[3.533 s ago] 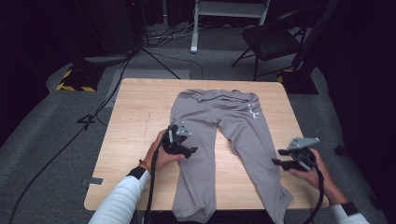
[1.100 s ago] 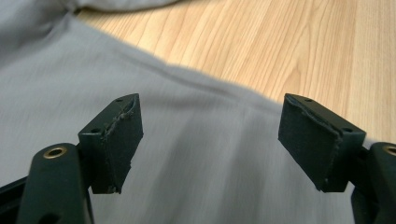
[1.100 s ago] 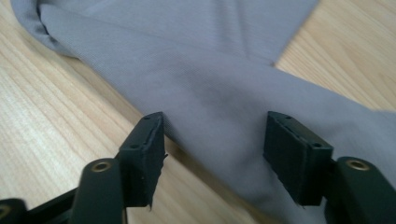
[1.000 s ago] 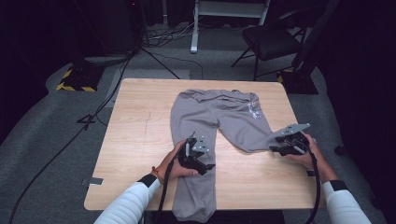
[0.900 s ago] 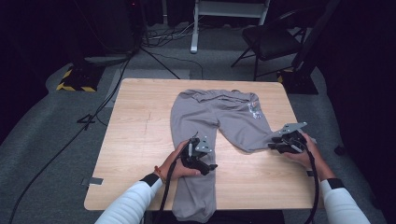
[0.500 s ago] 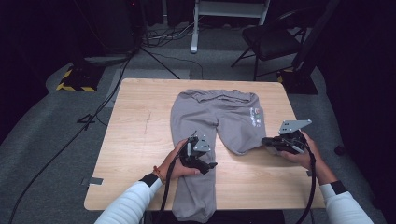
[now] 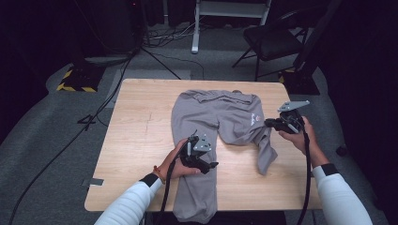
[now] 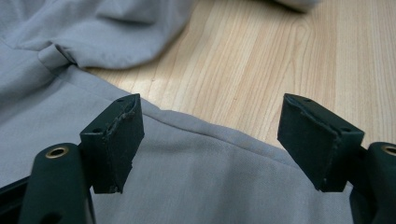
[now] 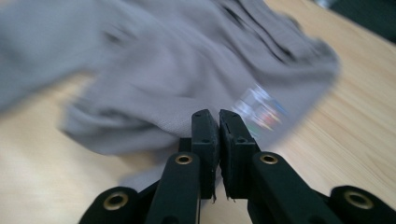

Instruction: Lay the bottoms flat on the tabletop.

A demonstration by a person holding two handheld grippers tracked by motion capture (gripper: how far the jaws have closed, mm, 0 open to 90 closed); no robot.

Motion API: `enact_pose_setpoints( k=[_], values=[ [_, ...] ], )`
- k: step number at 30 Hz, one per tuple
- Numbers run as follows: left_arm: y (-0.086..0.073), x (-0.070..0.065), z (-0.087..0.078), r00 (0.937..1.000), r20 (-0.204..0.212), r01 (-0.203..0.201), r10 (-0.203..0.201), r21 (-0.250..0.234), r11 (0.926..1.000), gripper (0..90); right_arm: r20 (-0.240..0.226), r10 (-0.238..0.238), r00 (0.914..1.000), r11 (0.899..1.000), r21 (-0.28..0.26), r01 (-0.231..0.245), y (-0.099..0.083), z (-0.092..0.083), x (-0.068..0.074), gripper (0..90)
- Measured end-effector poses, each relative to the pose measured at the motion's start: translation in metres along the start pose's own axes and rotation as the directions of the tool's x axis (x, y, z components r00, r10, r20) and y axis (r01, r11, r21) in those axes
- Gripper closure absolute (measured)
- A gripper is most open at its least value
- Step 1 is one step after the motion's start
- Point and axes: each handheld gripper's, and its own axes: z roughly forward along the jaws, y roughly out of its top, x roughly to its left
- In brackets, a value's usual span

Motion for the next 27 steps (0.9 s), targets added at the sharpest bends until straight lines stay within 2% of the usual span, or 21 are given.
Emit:
enact_pose_setpoints(
  k=[1, 3, 4, 5, 6, 7, 8, 10, 11, 12, 13, 14, 16, 17, 18, 19, 21, 22, 24, 26, 27],
  values=[
    [0.0, -0.001, 0.001, 0.9999, 0.01, -0.001, 0.001, 0.006, 1.0, 22.9, 0.014, 0.027, 0.9995, 1.0, 0.007, -0.027, -0.005, 0.004, -0.007, 83.0],
    [0.001, -0.002, 0.004, 0.9998, 0.018, -0.007, 0.007, 0.011, 0.9999, 22.8, 0.077, 0.079, 0.9939, 0.996, 0.023, -0.081, -0.019, 0.014, -0.024, 76.8],
    [0.002, -0.003, 0.006, 0.9997, 0.024, -0.01, 0.01, 0.014, 0.9998, 22.8, 0.115, 0.145, 0.9827, 0.988, 0.029, -0.149, -0.033, 0.02, -0.036, 60.7],
    [0.003, -0.003, 0.007, 0.9996, 0.028, -0.01, 0.01, 0.014, 0.9999, 22.8, 0.115, 0.145, 0.9827, 0.988, 0.029, -0.149, -0.033, 0.02, -0.036, 60.7],
    [0.005, -0.004, 0.008, 0.9994, 0.032, -0.012, 0.012, 0.013, 0.9998, 22.8, 0.144, 0.153, 0.9776, 0.986, 0.039, -0.16, -0.036, 0.022, -0.037, 54.5],
    [0.006, -0.005, 0.01, 0.9992, 0.036, -0.015, 0.015, 0.011, 0.9998, 22.8, 0.122, 0.165, 0.9788, 0.985, 0.028, -0.17, -0.043, 0.018, -0.035, 46.6],
    [0.007, -0.006, 0.011, 0.999, 0.041, -0.021, 0.02, 0.014, 0.9997, 22.8, 0.122, 0.165, 0.9788, 0.985, 0.028, -0.17, -0.043, 0.018, -0.035, 46.6],
    [0.009, -0.007, 0.014, 0.9985, 0.048, -0.029, 0.028, 0.018, 0.9994, 22.8, 0.059, 0.147, 0.9874, 0.989, -0.04, -0.145, -0.049, 0.003, -0.025, 46.2],
    [0.01, -0.008, 0.015, 0.9985, 0.049, -0.025, 0.024, 0.02, 0.9995, 22.8, 0.011, 0.105, 0.9944, 0.99, -0.099, -0.103, -0.056, -0.016, -0.012, 46.6],
    [0.011, -0.009, 0.018, 0.9984, 0.05, -0.028, 0.026, 0.026, 0.9993, 22.8, 0.011, 0.105, 0.9944, 0.99, -0.099, -0.103, -0.056, -0.016, -0.012, 47.7],
    [0.012, -0.01, 0.02, 0.998, 0.057, -0.03, 0.029, 0.033, 0.999, 22.8, -0.02, 0.085, 0.9962, 0.989, -0.116, -0.086, -0.059, -0.024, -0.005, 50.2],
    [0.013, -0.012, 0.023, 0.9977, 0.061, -0.03, 0.028, 0.035, 0.9989, 22.9, -0.064, 0.046, 0.9969, 0.993, -0.109, -0.053, -0.062, -0.03, 0.003, 52.9],
    [0.017, -0.015, 0.028, 0.9968, 0.067, -0.047, 0.044, 0.038, 0.9982, 22.8, -0.115, -0.034, 0.9928, 0.996, -0.082, 0.025, -0.07, -0.036, 0.02, 53.7],
    [0.019, -0.016, 0.03, 0.9963, 0.072, -0.049, 0.046, 0.039, 0.9981, 22.9, -0.135, -0.054, 0.9894, 0.998, -0.021, 0.051, -0.078, -0.032, 0.032, 51.6],
    [0.021, -0.018, 0.032, 0.9963, 0.072, -0.051, 0.048, 0.041, 0.9979, 22.9, -0.135, -0.054, 0.9894, 0.998, -0.021, 0.051, -0.078, -0.032, 0.032, 51.6],
    [0.023, -0.019, 0.034, 0.996, 0.072, -0.056, 0.053, 0.041, 0.9976, 22.9, -0.11, -0.071, 0.9914, 0.997, 0.011, 0.073, -0.082, -0.029, 0.037, 47.9],
    [0.025, -0.021, 0.036, 0.995, 0.079, -0.065, 0.061, 0.048, 0.9967, 22.9, -0.105, -0.086, 0.9908, 0.995, 0.042, 0.091, -0.088, -0.025, 0.042, 43.5],
    [0.026, -0.023, 0.037, 0.995, 0.075, -0.07, 0.066, 0.05, 0.9963, 22.9, -0.101, -0.094, 0.9905, 0.995, 0.036, 0.098, -0.091, -0.025, 0.044, 42.4],
    [0.026, -0.023, 0.035, 0.9942, 0.074, -0.082, 0.078, 0.053, 0.9952, 22.7, -0.134, -0.1, 0.986, 0.995, -0.011, 0.099, -0.092, -0.027, 0.053, 42.2],
    [0.024, -0.019, 0.033, 0.9957, 0.059, -0.075, 0.072, 0.054, 0.9957, 22.6, -0.133, -0.161, 0.9779, 0.987, -0.027, 0.159, -0.088, -0.026, 0.069, 41.9],
    [0.022, -0.016, 0.031, 0.9962, 0.053, -0.071, 0.068, 0.054, 0.996, 22.6, -0.144, -0.175, 0.974, 0.985, -0.032, 0.172, -0.086, -0.024, 0.076, 41.3]
  ],
)
